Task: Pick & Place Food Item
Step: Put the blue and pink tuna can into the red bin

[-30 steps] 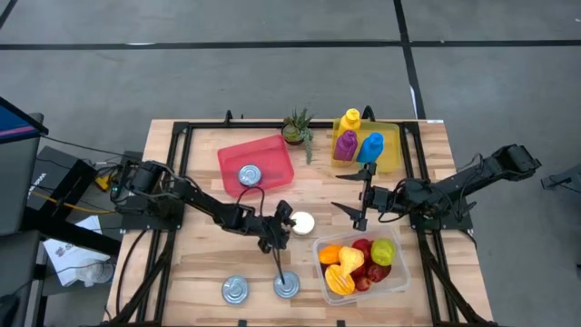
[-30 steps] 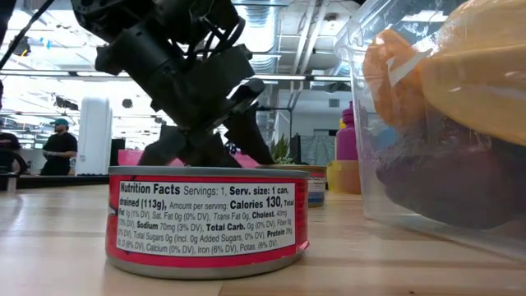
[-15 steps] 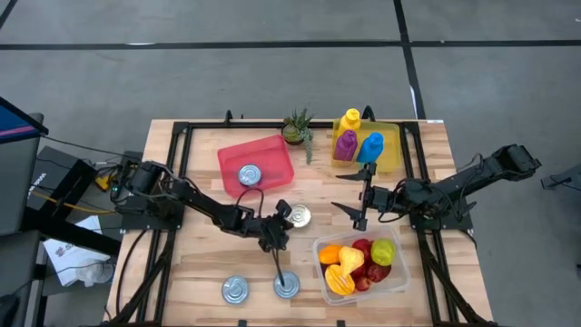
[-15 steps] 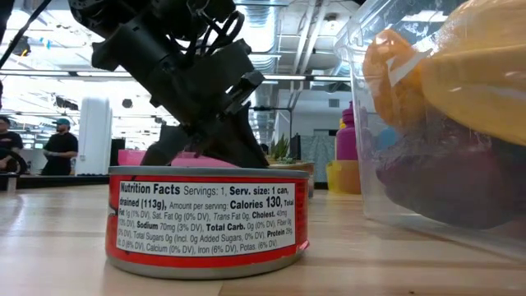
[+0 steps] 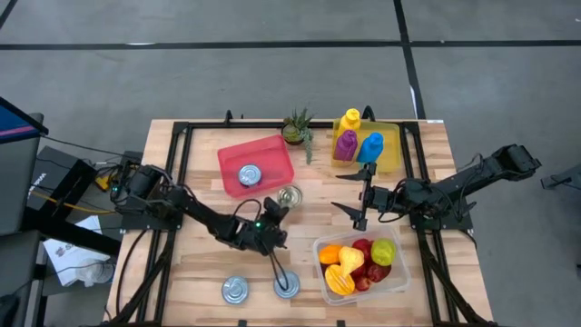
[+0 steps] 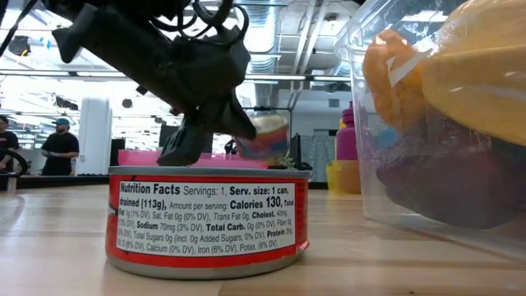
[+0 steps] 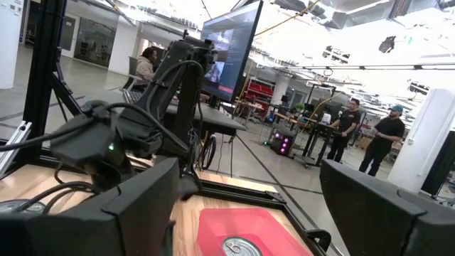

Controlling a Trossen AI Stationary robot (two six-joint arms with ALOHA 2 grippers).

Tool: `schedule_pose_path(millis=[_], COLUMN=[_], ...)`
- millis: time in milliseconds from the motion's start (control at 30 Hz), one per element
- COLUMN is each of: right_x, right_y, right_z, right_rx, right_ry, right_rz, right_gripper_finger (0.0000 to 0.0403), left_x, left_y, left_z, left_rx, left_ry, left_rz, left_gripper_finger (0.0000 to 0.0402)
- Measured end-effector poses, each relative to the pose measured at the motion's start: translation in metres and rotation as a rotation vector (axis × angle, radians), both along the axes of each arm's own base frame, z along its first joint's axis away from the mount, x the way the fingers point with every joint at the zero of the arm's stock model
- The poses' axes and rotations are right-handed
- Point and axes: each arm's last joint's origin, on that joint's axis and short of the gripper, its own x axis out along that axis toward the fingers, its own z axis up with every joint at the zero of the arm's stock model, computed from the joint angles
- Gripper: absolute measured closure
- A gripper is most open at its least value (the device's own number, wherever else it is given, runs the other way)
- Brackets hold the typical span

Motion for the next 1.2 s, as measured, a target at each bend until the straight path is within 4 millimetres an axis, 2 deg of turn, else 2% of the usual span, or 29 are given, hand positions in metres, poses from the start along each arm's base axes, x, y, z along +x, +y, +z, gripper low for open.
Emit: schedule_pose_path(millis=[100,267,400,567,700,867,1000,1200], right_x=[0.0,0.0,0.0,0.0,0.0,0.0,0.0,0.0], right_y=[0.0,0.0,0.0,0.0,0.0,0.0,0.0,0.0], right_z=[0.0,0.0,0.0,0.0,0.0,0.0,0.0,0.0], right_rx=[0.0,0.0,0.0,0.0,0.0,-0.001,-0.001,0.0], right_ry=[0.0,0.0,0.0,0.0,0.001,0.002,0.002,0.0], right_rz=[0.0,0.001,0.001,0.001,0.001,0.004,0.004,0.004], right_gripper_finger=[0.0075,0.0075,0.0075,0.0075,0.0075,0.0075,0.0075,0.0075], left_x=[-0.001,0.001,-0.001,-0.013,-0.028,-0.042,-0.043,-0.04], left_y=[0.002,0.011,0.022,0.047,0.079,0.109,0.129,0.161], left_z=[0.002,0.009,0.025,0.055,0.071,0.071,0.068,0.054], left_rx=[0.028,-0.059,-0.055,-0.157,-0.363,-0.509,-0.584,-0.685], left_ry=[-0.035,-0.121,-0.182,-0.268,-0.293,-0.286,-0.273,-0.223], left_rz=[0.063,0.121,0.191,0.293,0.371,0.414,0.432,0.466], left_gripper_finger=[0.0401,0.0401,0.0401,0.0401,0.0401,0.0401,0.0401,0.0401])
